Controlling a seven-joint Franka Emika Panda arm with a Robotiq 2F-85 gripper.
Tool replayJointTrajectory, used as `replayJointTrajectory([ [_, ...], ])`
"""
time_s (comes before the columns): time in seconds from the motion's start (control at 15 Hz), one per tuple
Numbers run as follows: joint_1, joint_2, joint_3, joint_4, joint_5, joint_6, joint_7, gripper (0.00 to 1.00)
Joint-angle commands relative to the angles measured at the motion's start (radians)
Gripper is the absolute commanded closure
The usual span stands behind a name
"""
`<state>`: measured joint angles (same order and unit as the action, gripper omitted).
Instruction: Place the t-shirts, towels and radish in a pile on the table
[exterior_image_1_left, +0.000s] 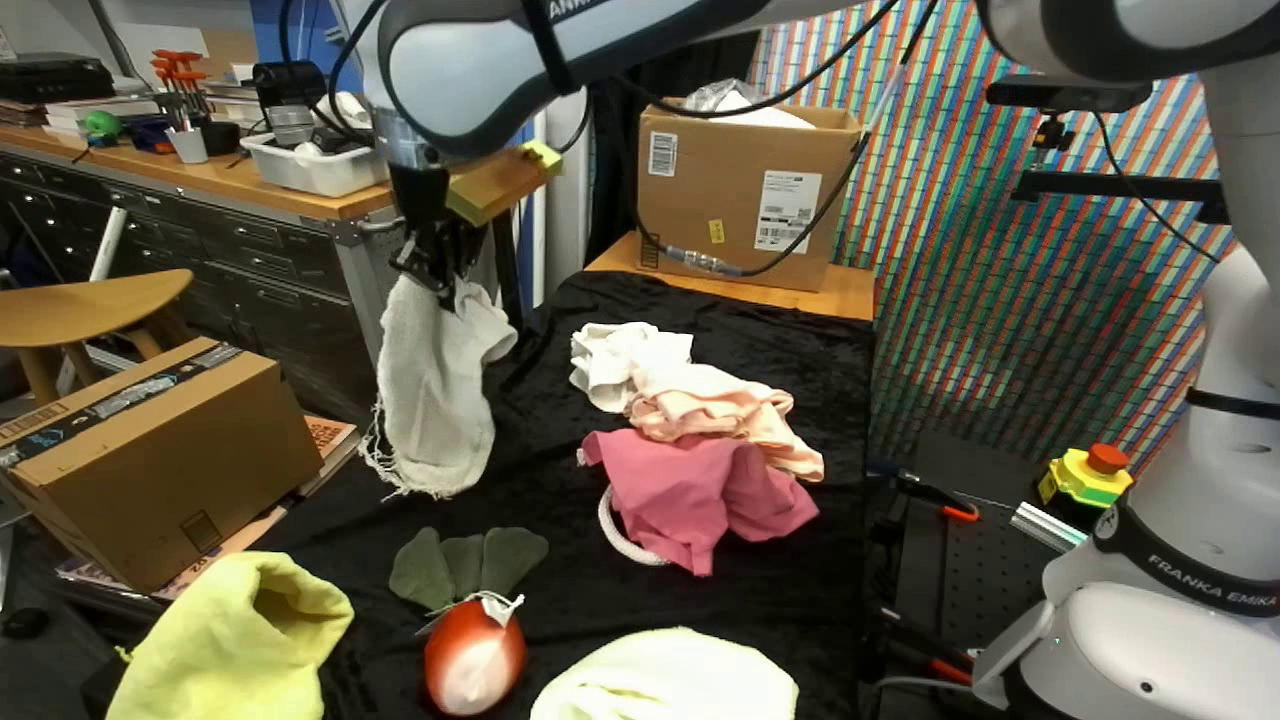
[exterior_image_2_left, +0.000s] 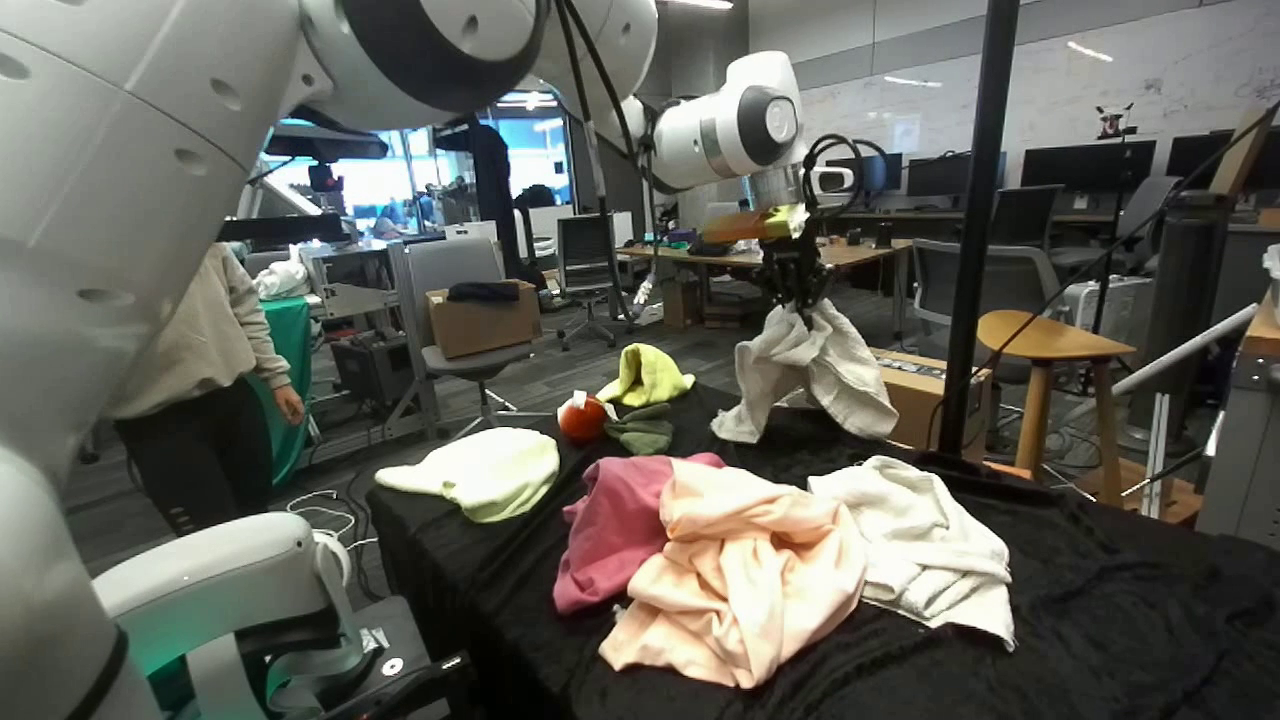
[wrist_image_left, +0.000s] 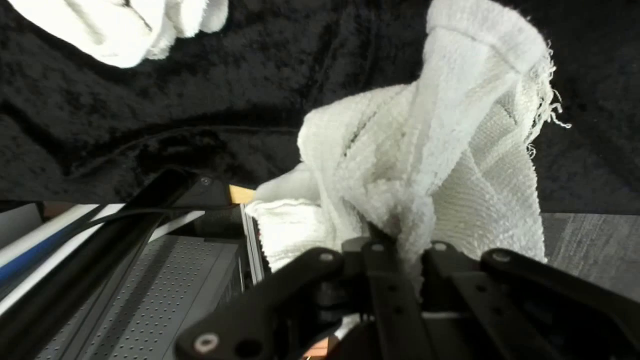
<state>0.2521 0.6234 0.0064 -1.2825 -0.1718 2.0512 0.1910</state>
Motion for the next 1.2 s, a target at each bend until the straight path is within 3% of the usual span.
replayJointTrajectory([
  [0.0,-0.040,-0.228,0.020,-0.237,0.024,0.040,-0.011,0.91],
  [0.6,-0.137,-0.666,0.014,-0.642,0.083,0.048,0.018,0.91],
  [1.07,-0.170,-0.764,0.022,-0.727,0.111,-0.064,-0.039,0.91],
  [1.13,-0.170,-0.762,0.021,-0.729,0.117,-0.078,-0.047,0.67],
])
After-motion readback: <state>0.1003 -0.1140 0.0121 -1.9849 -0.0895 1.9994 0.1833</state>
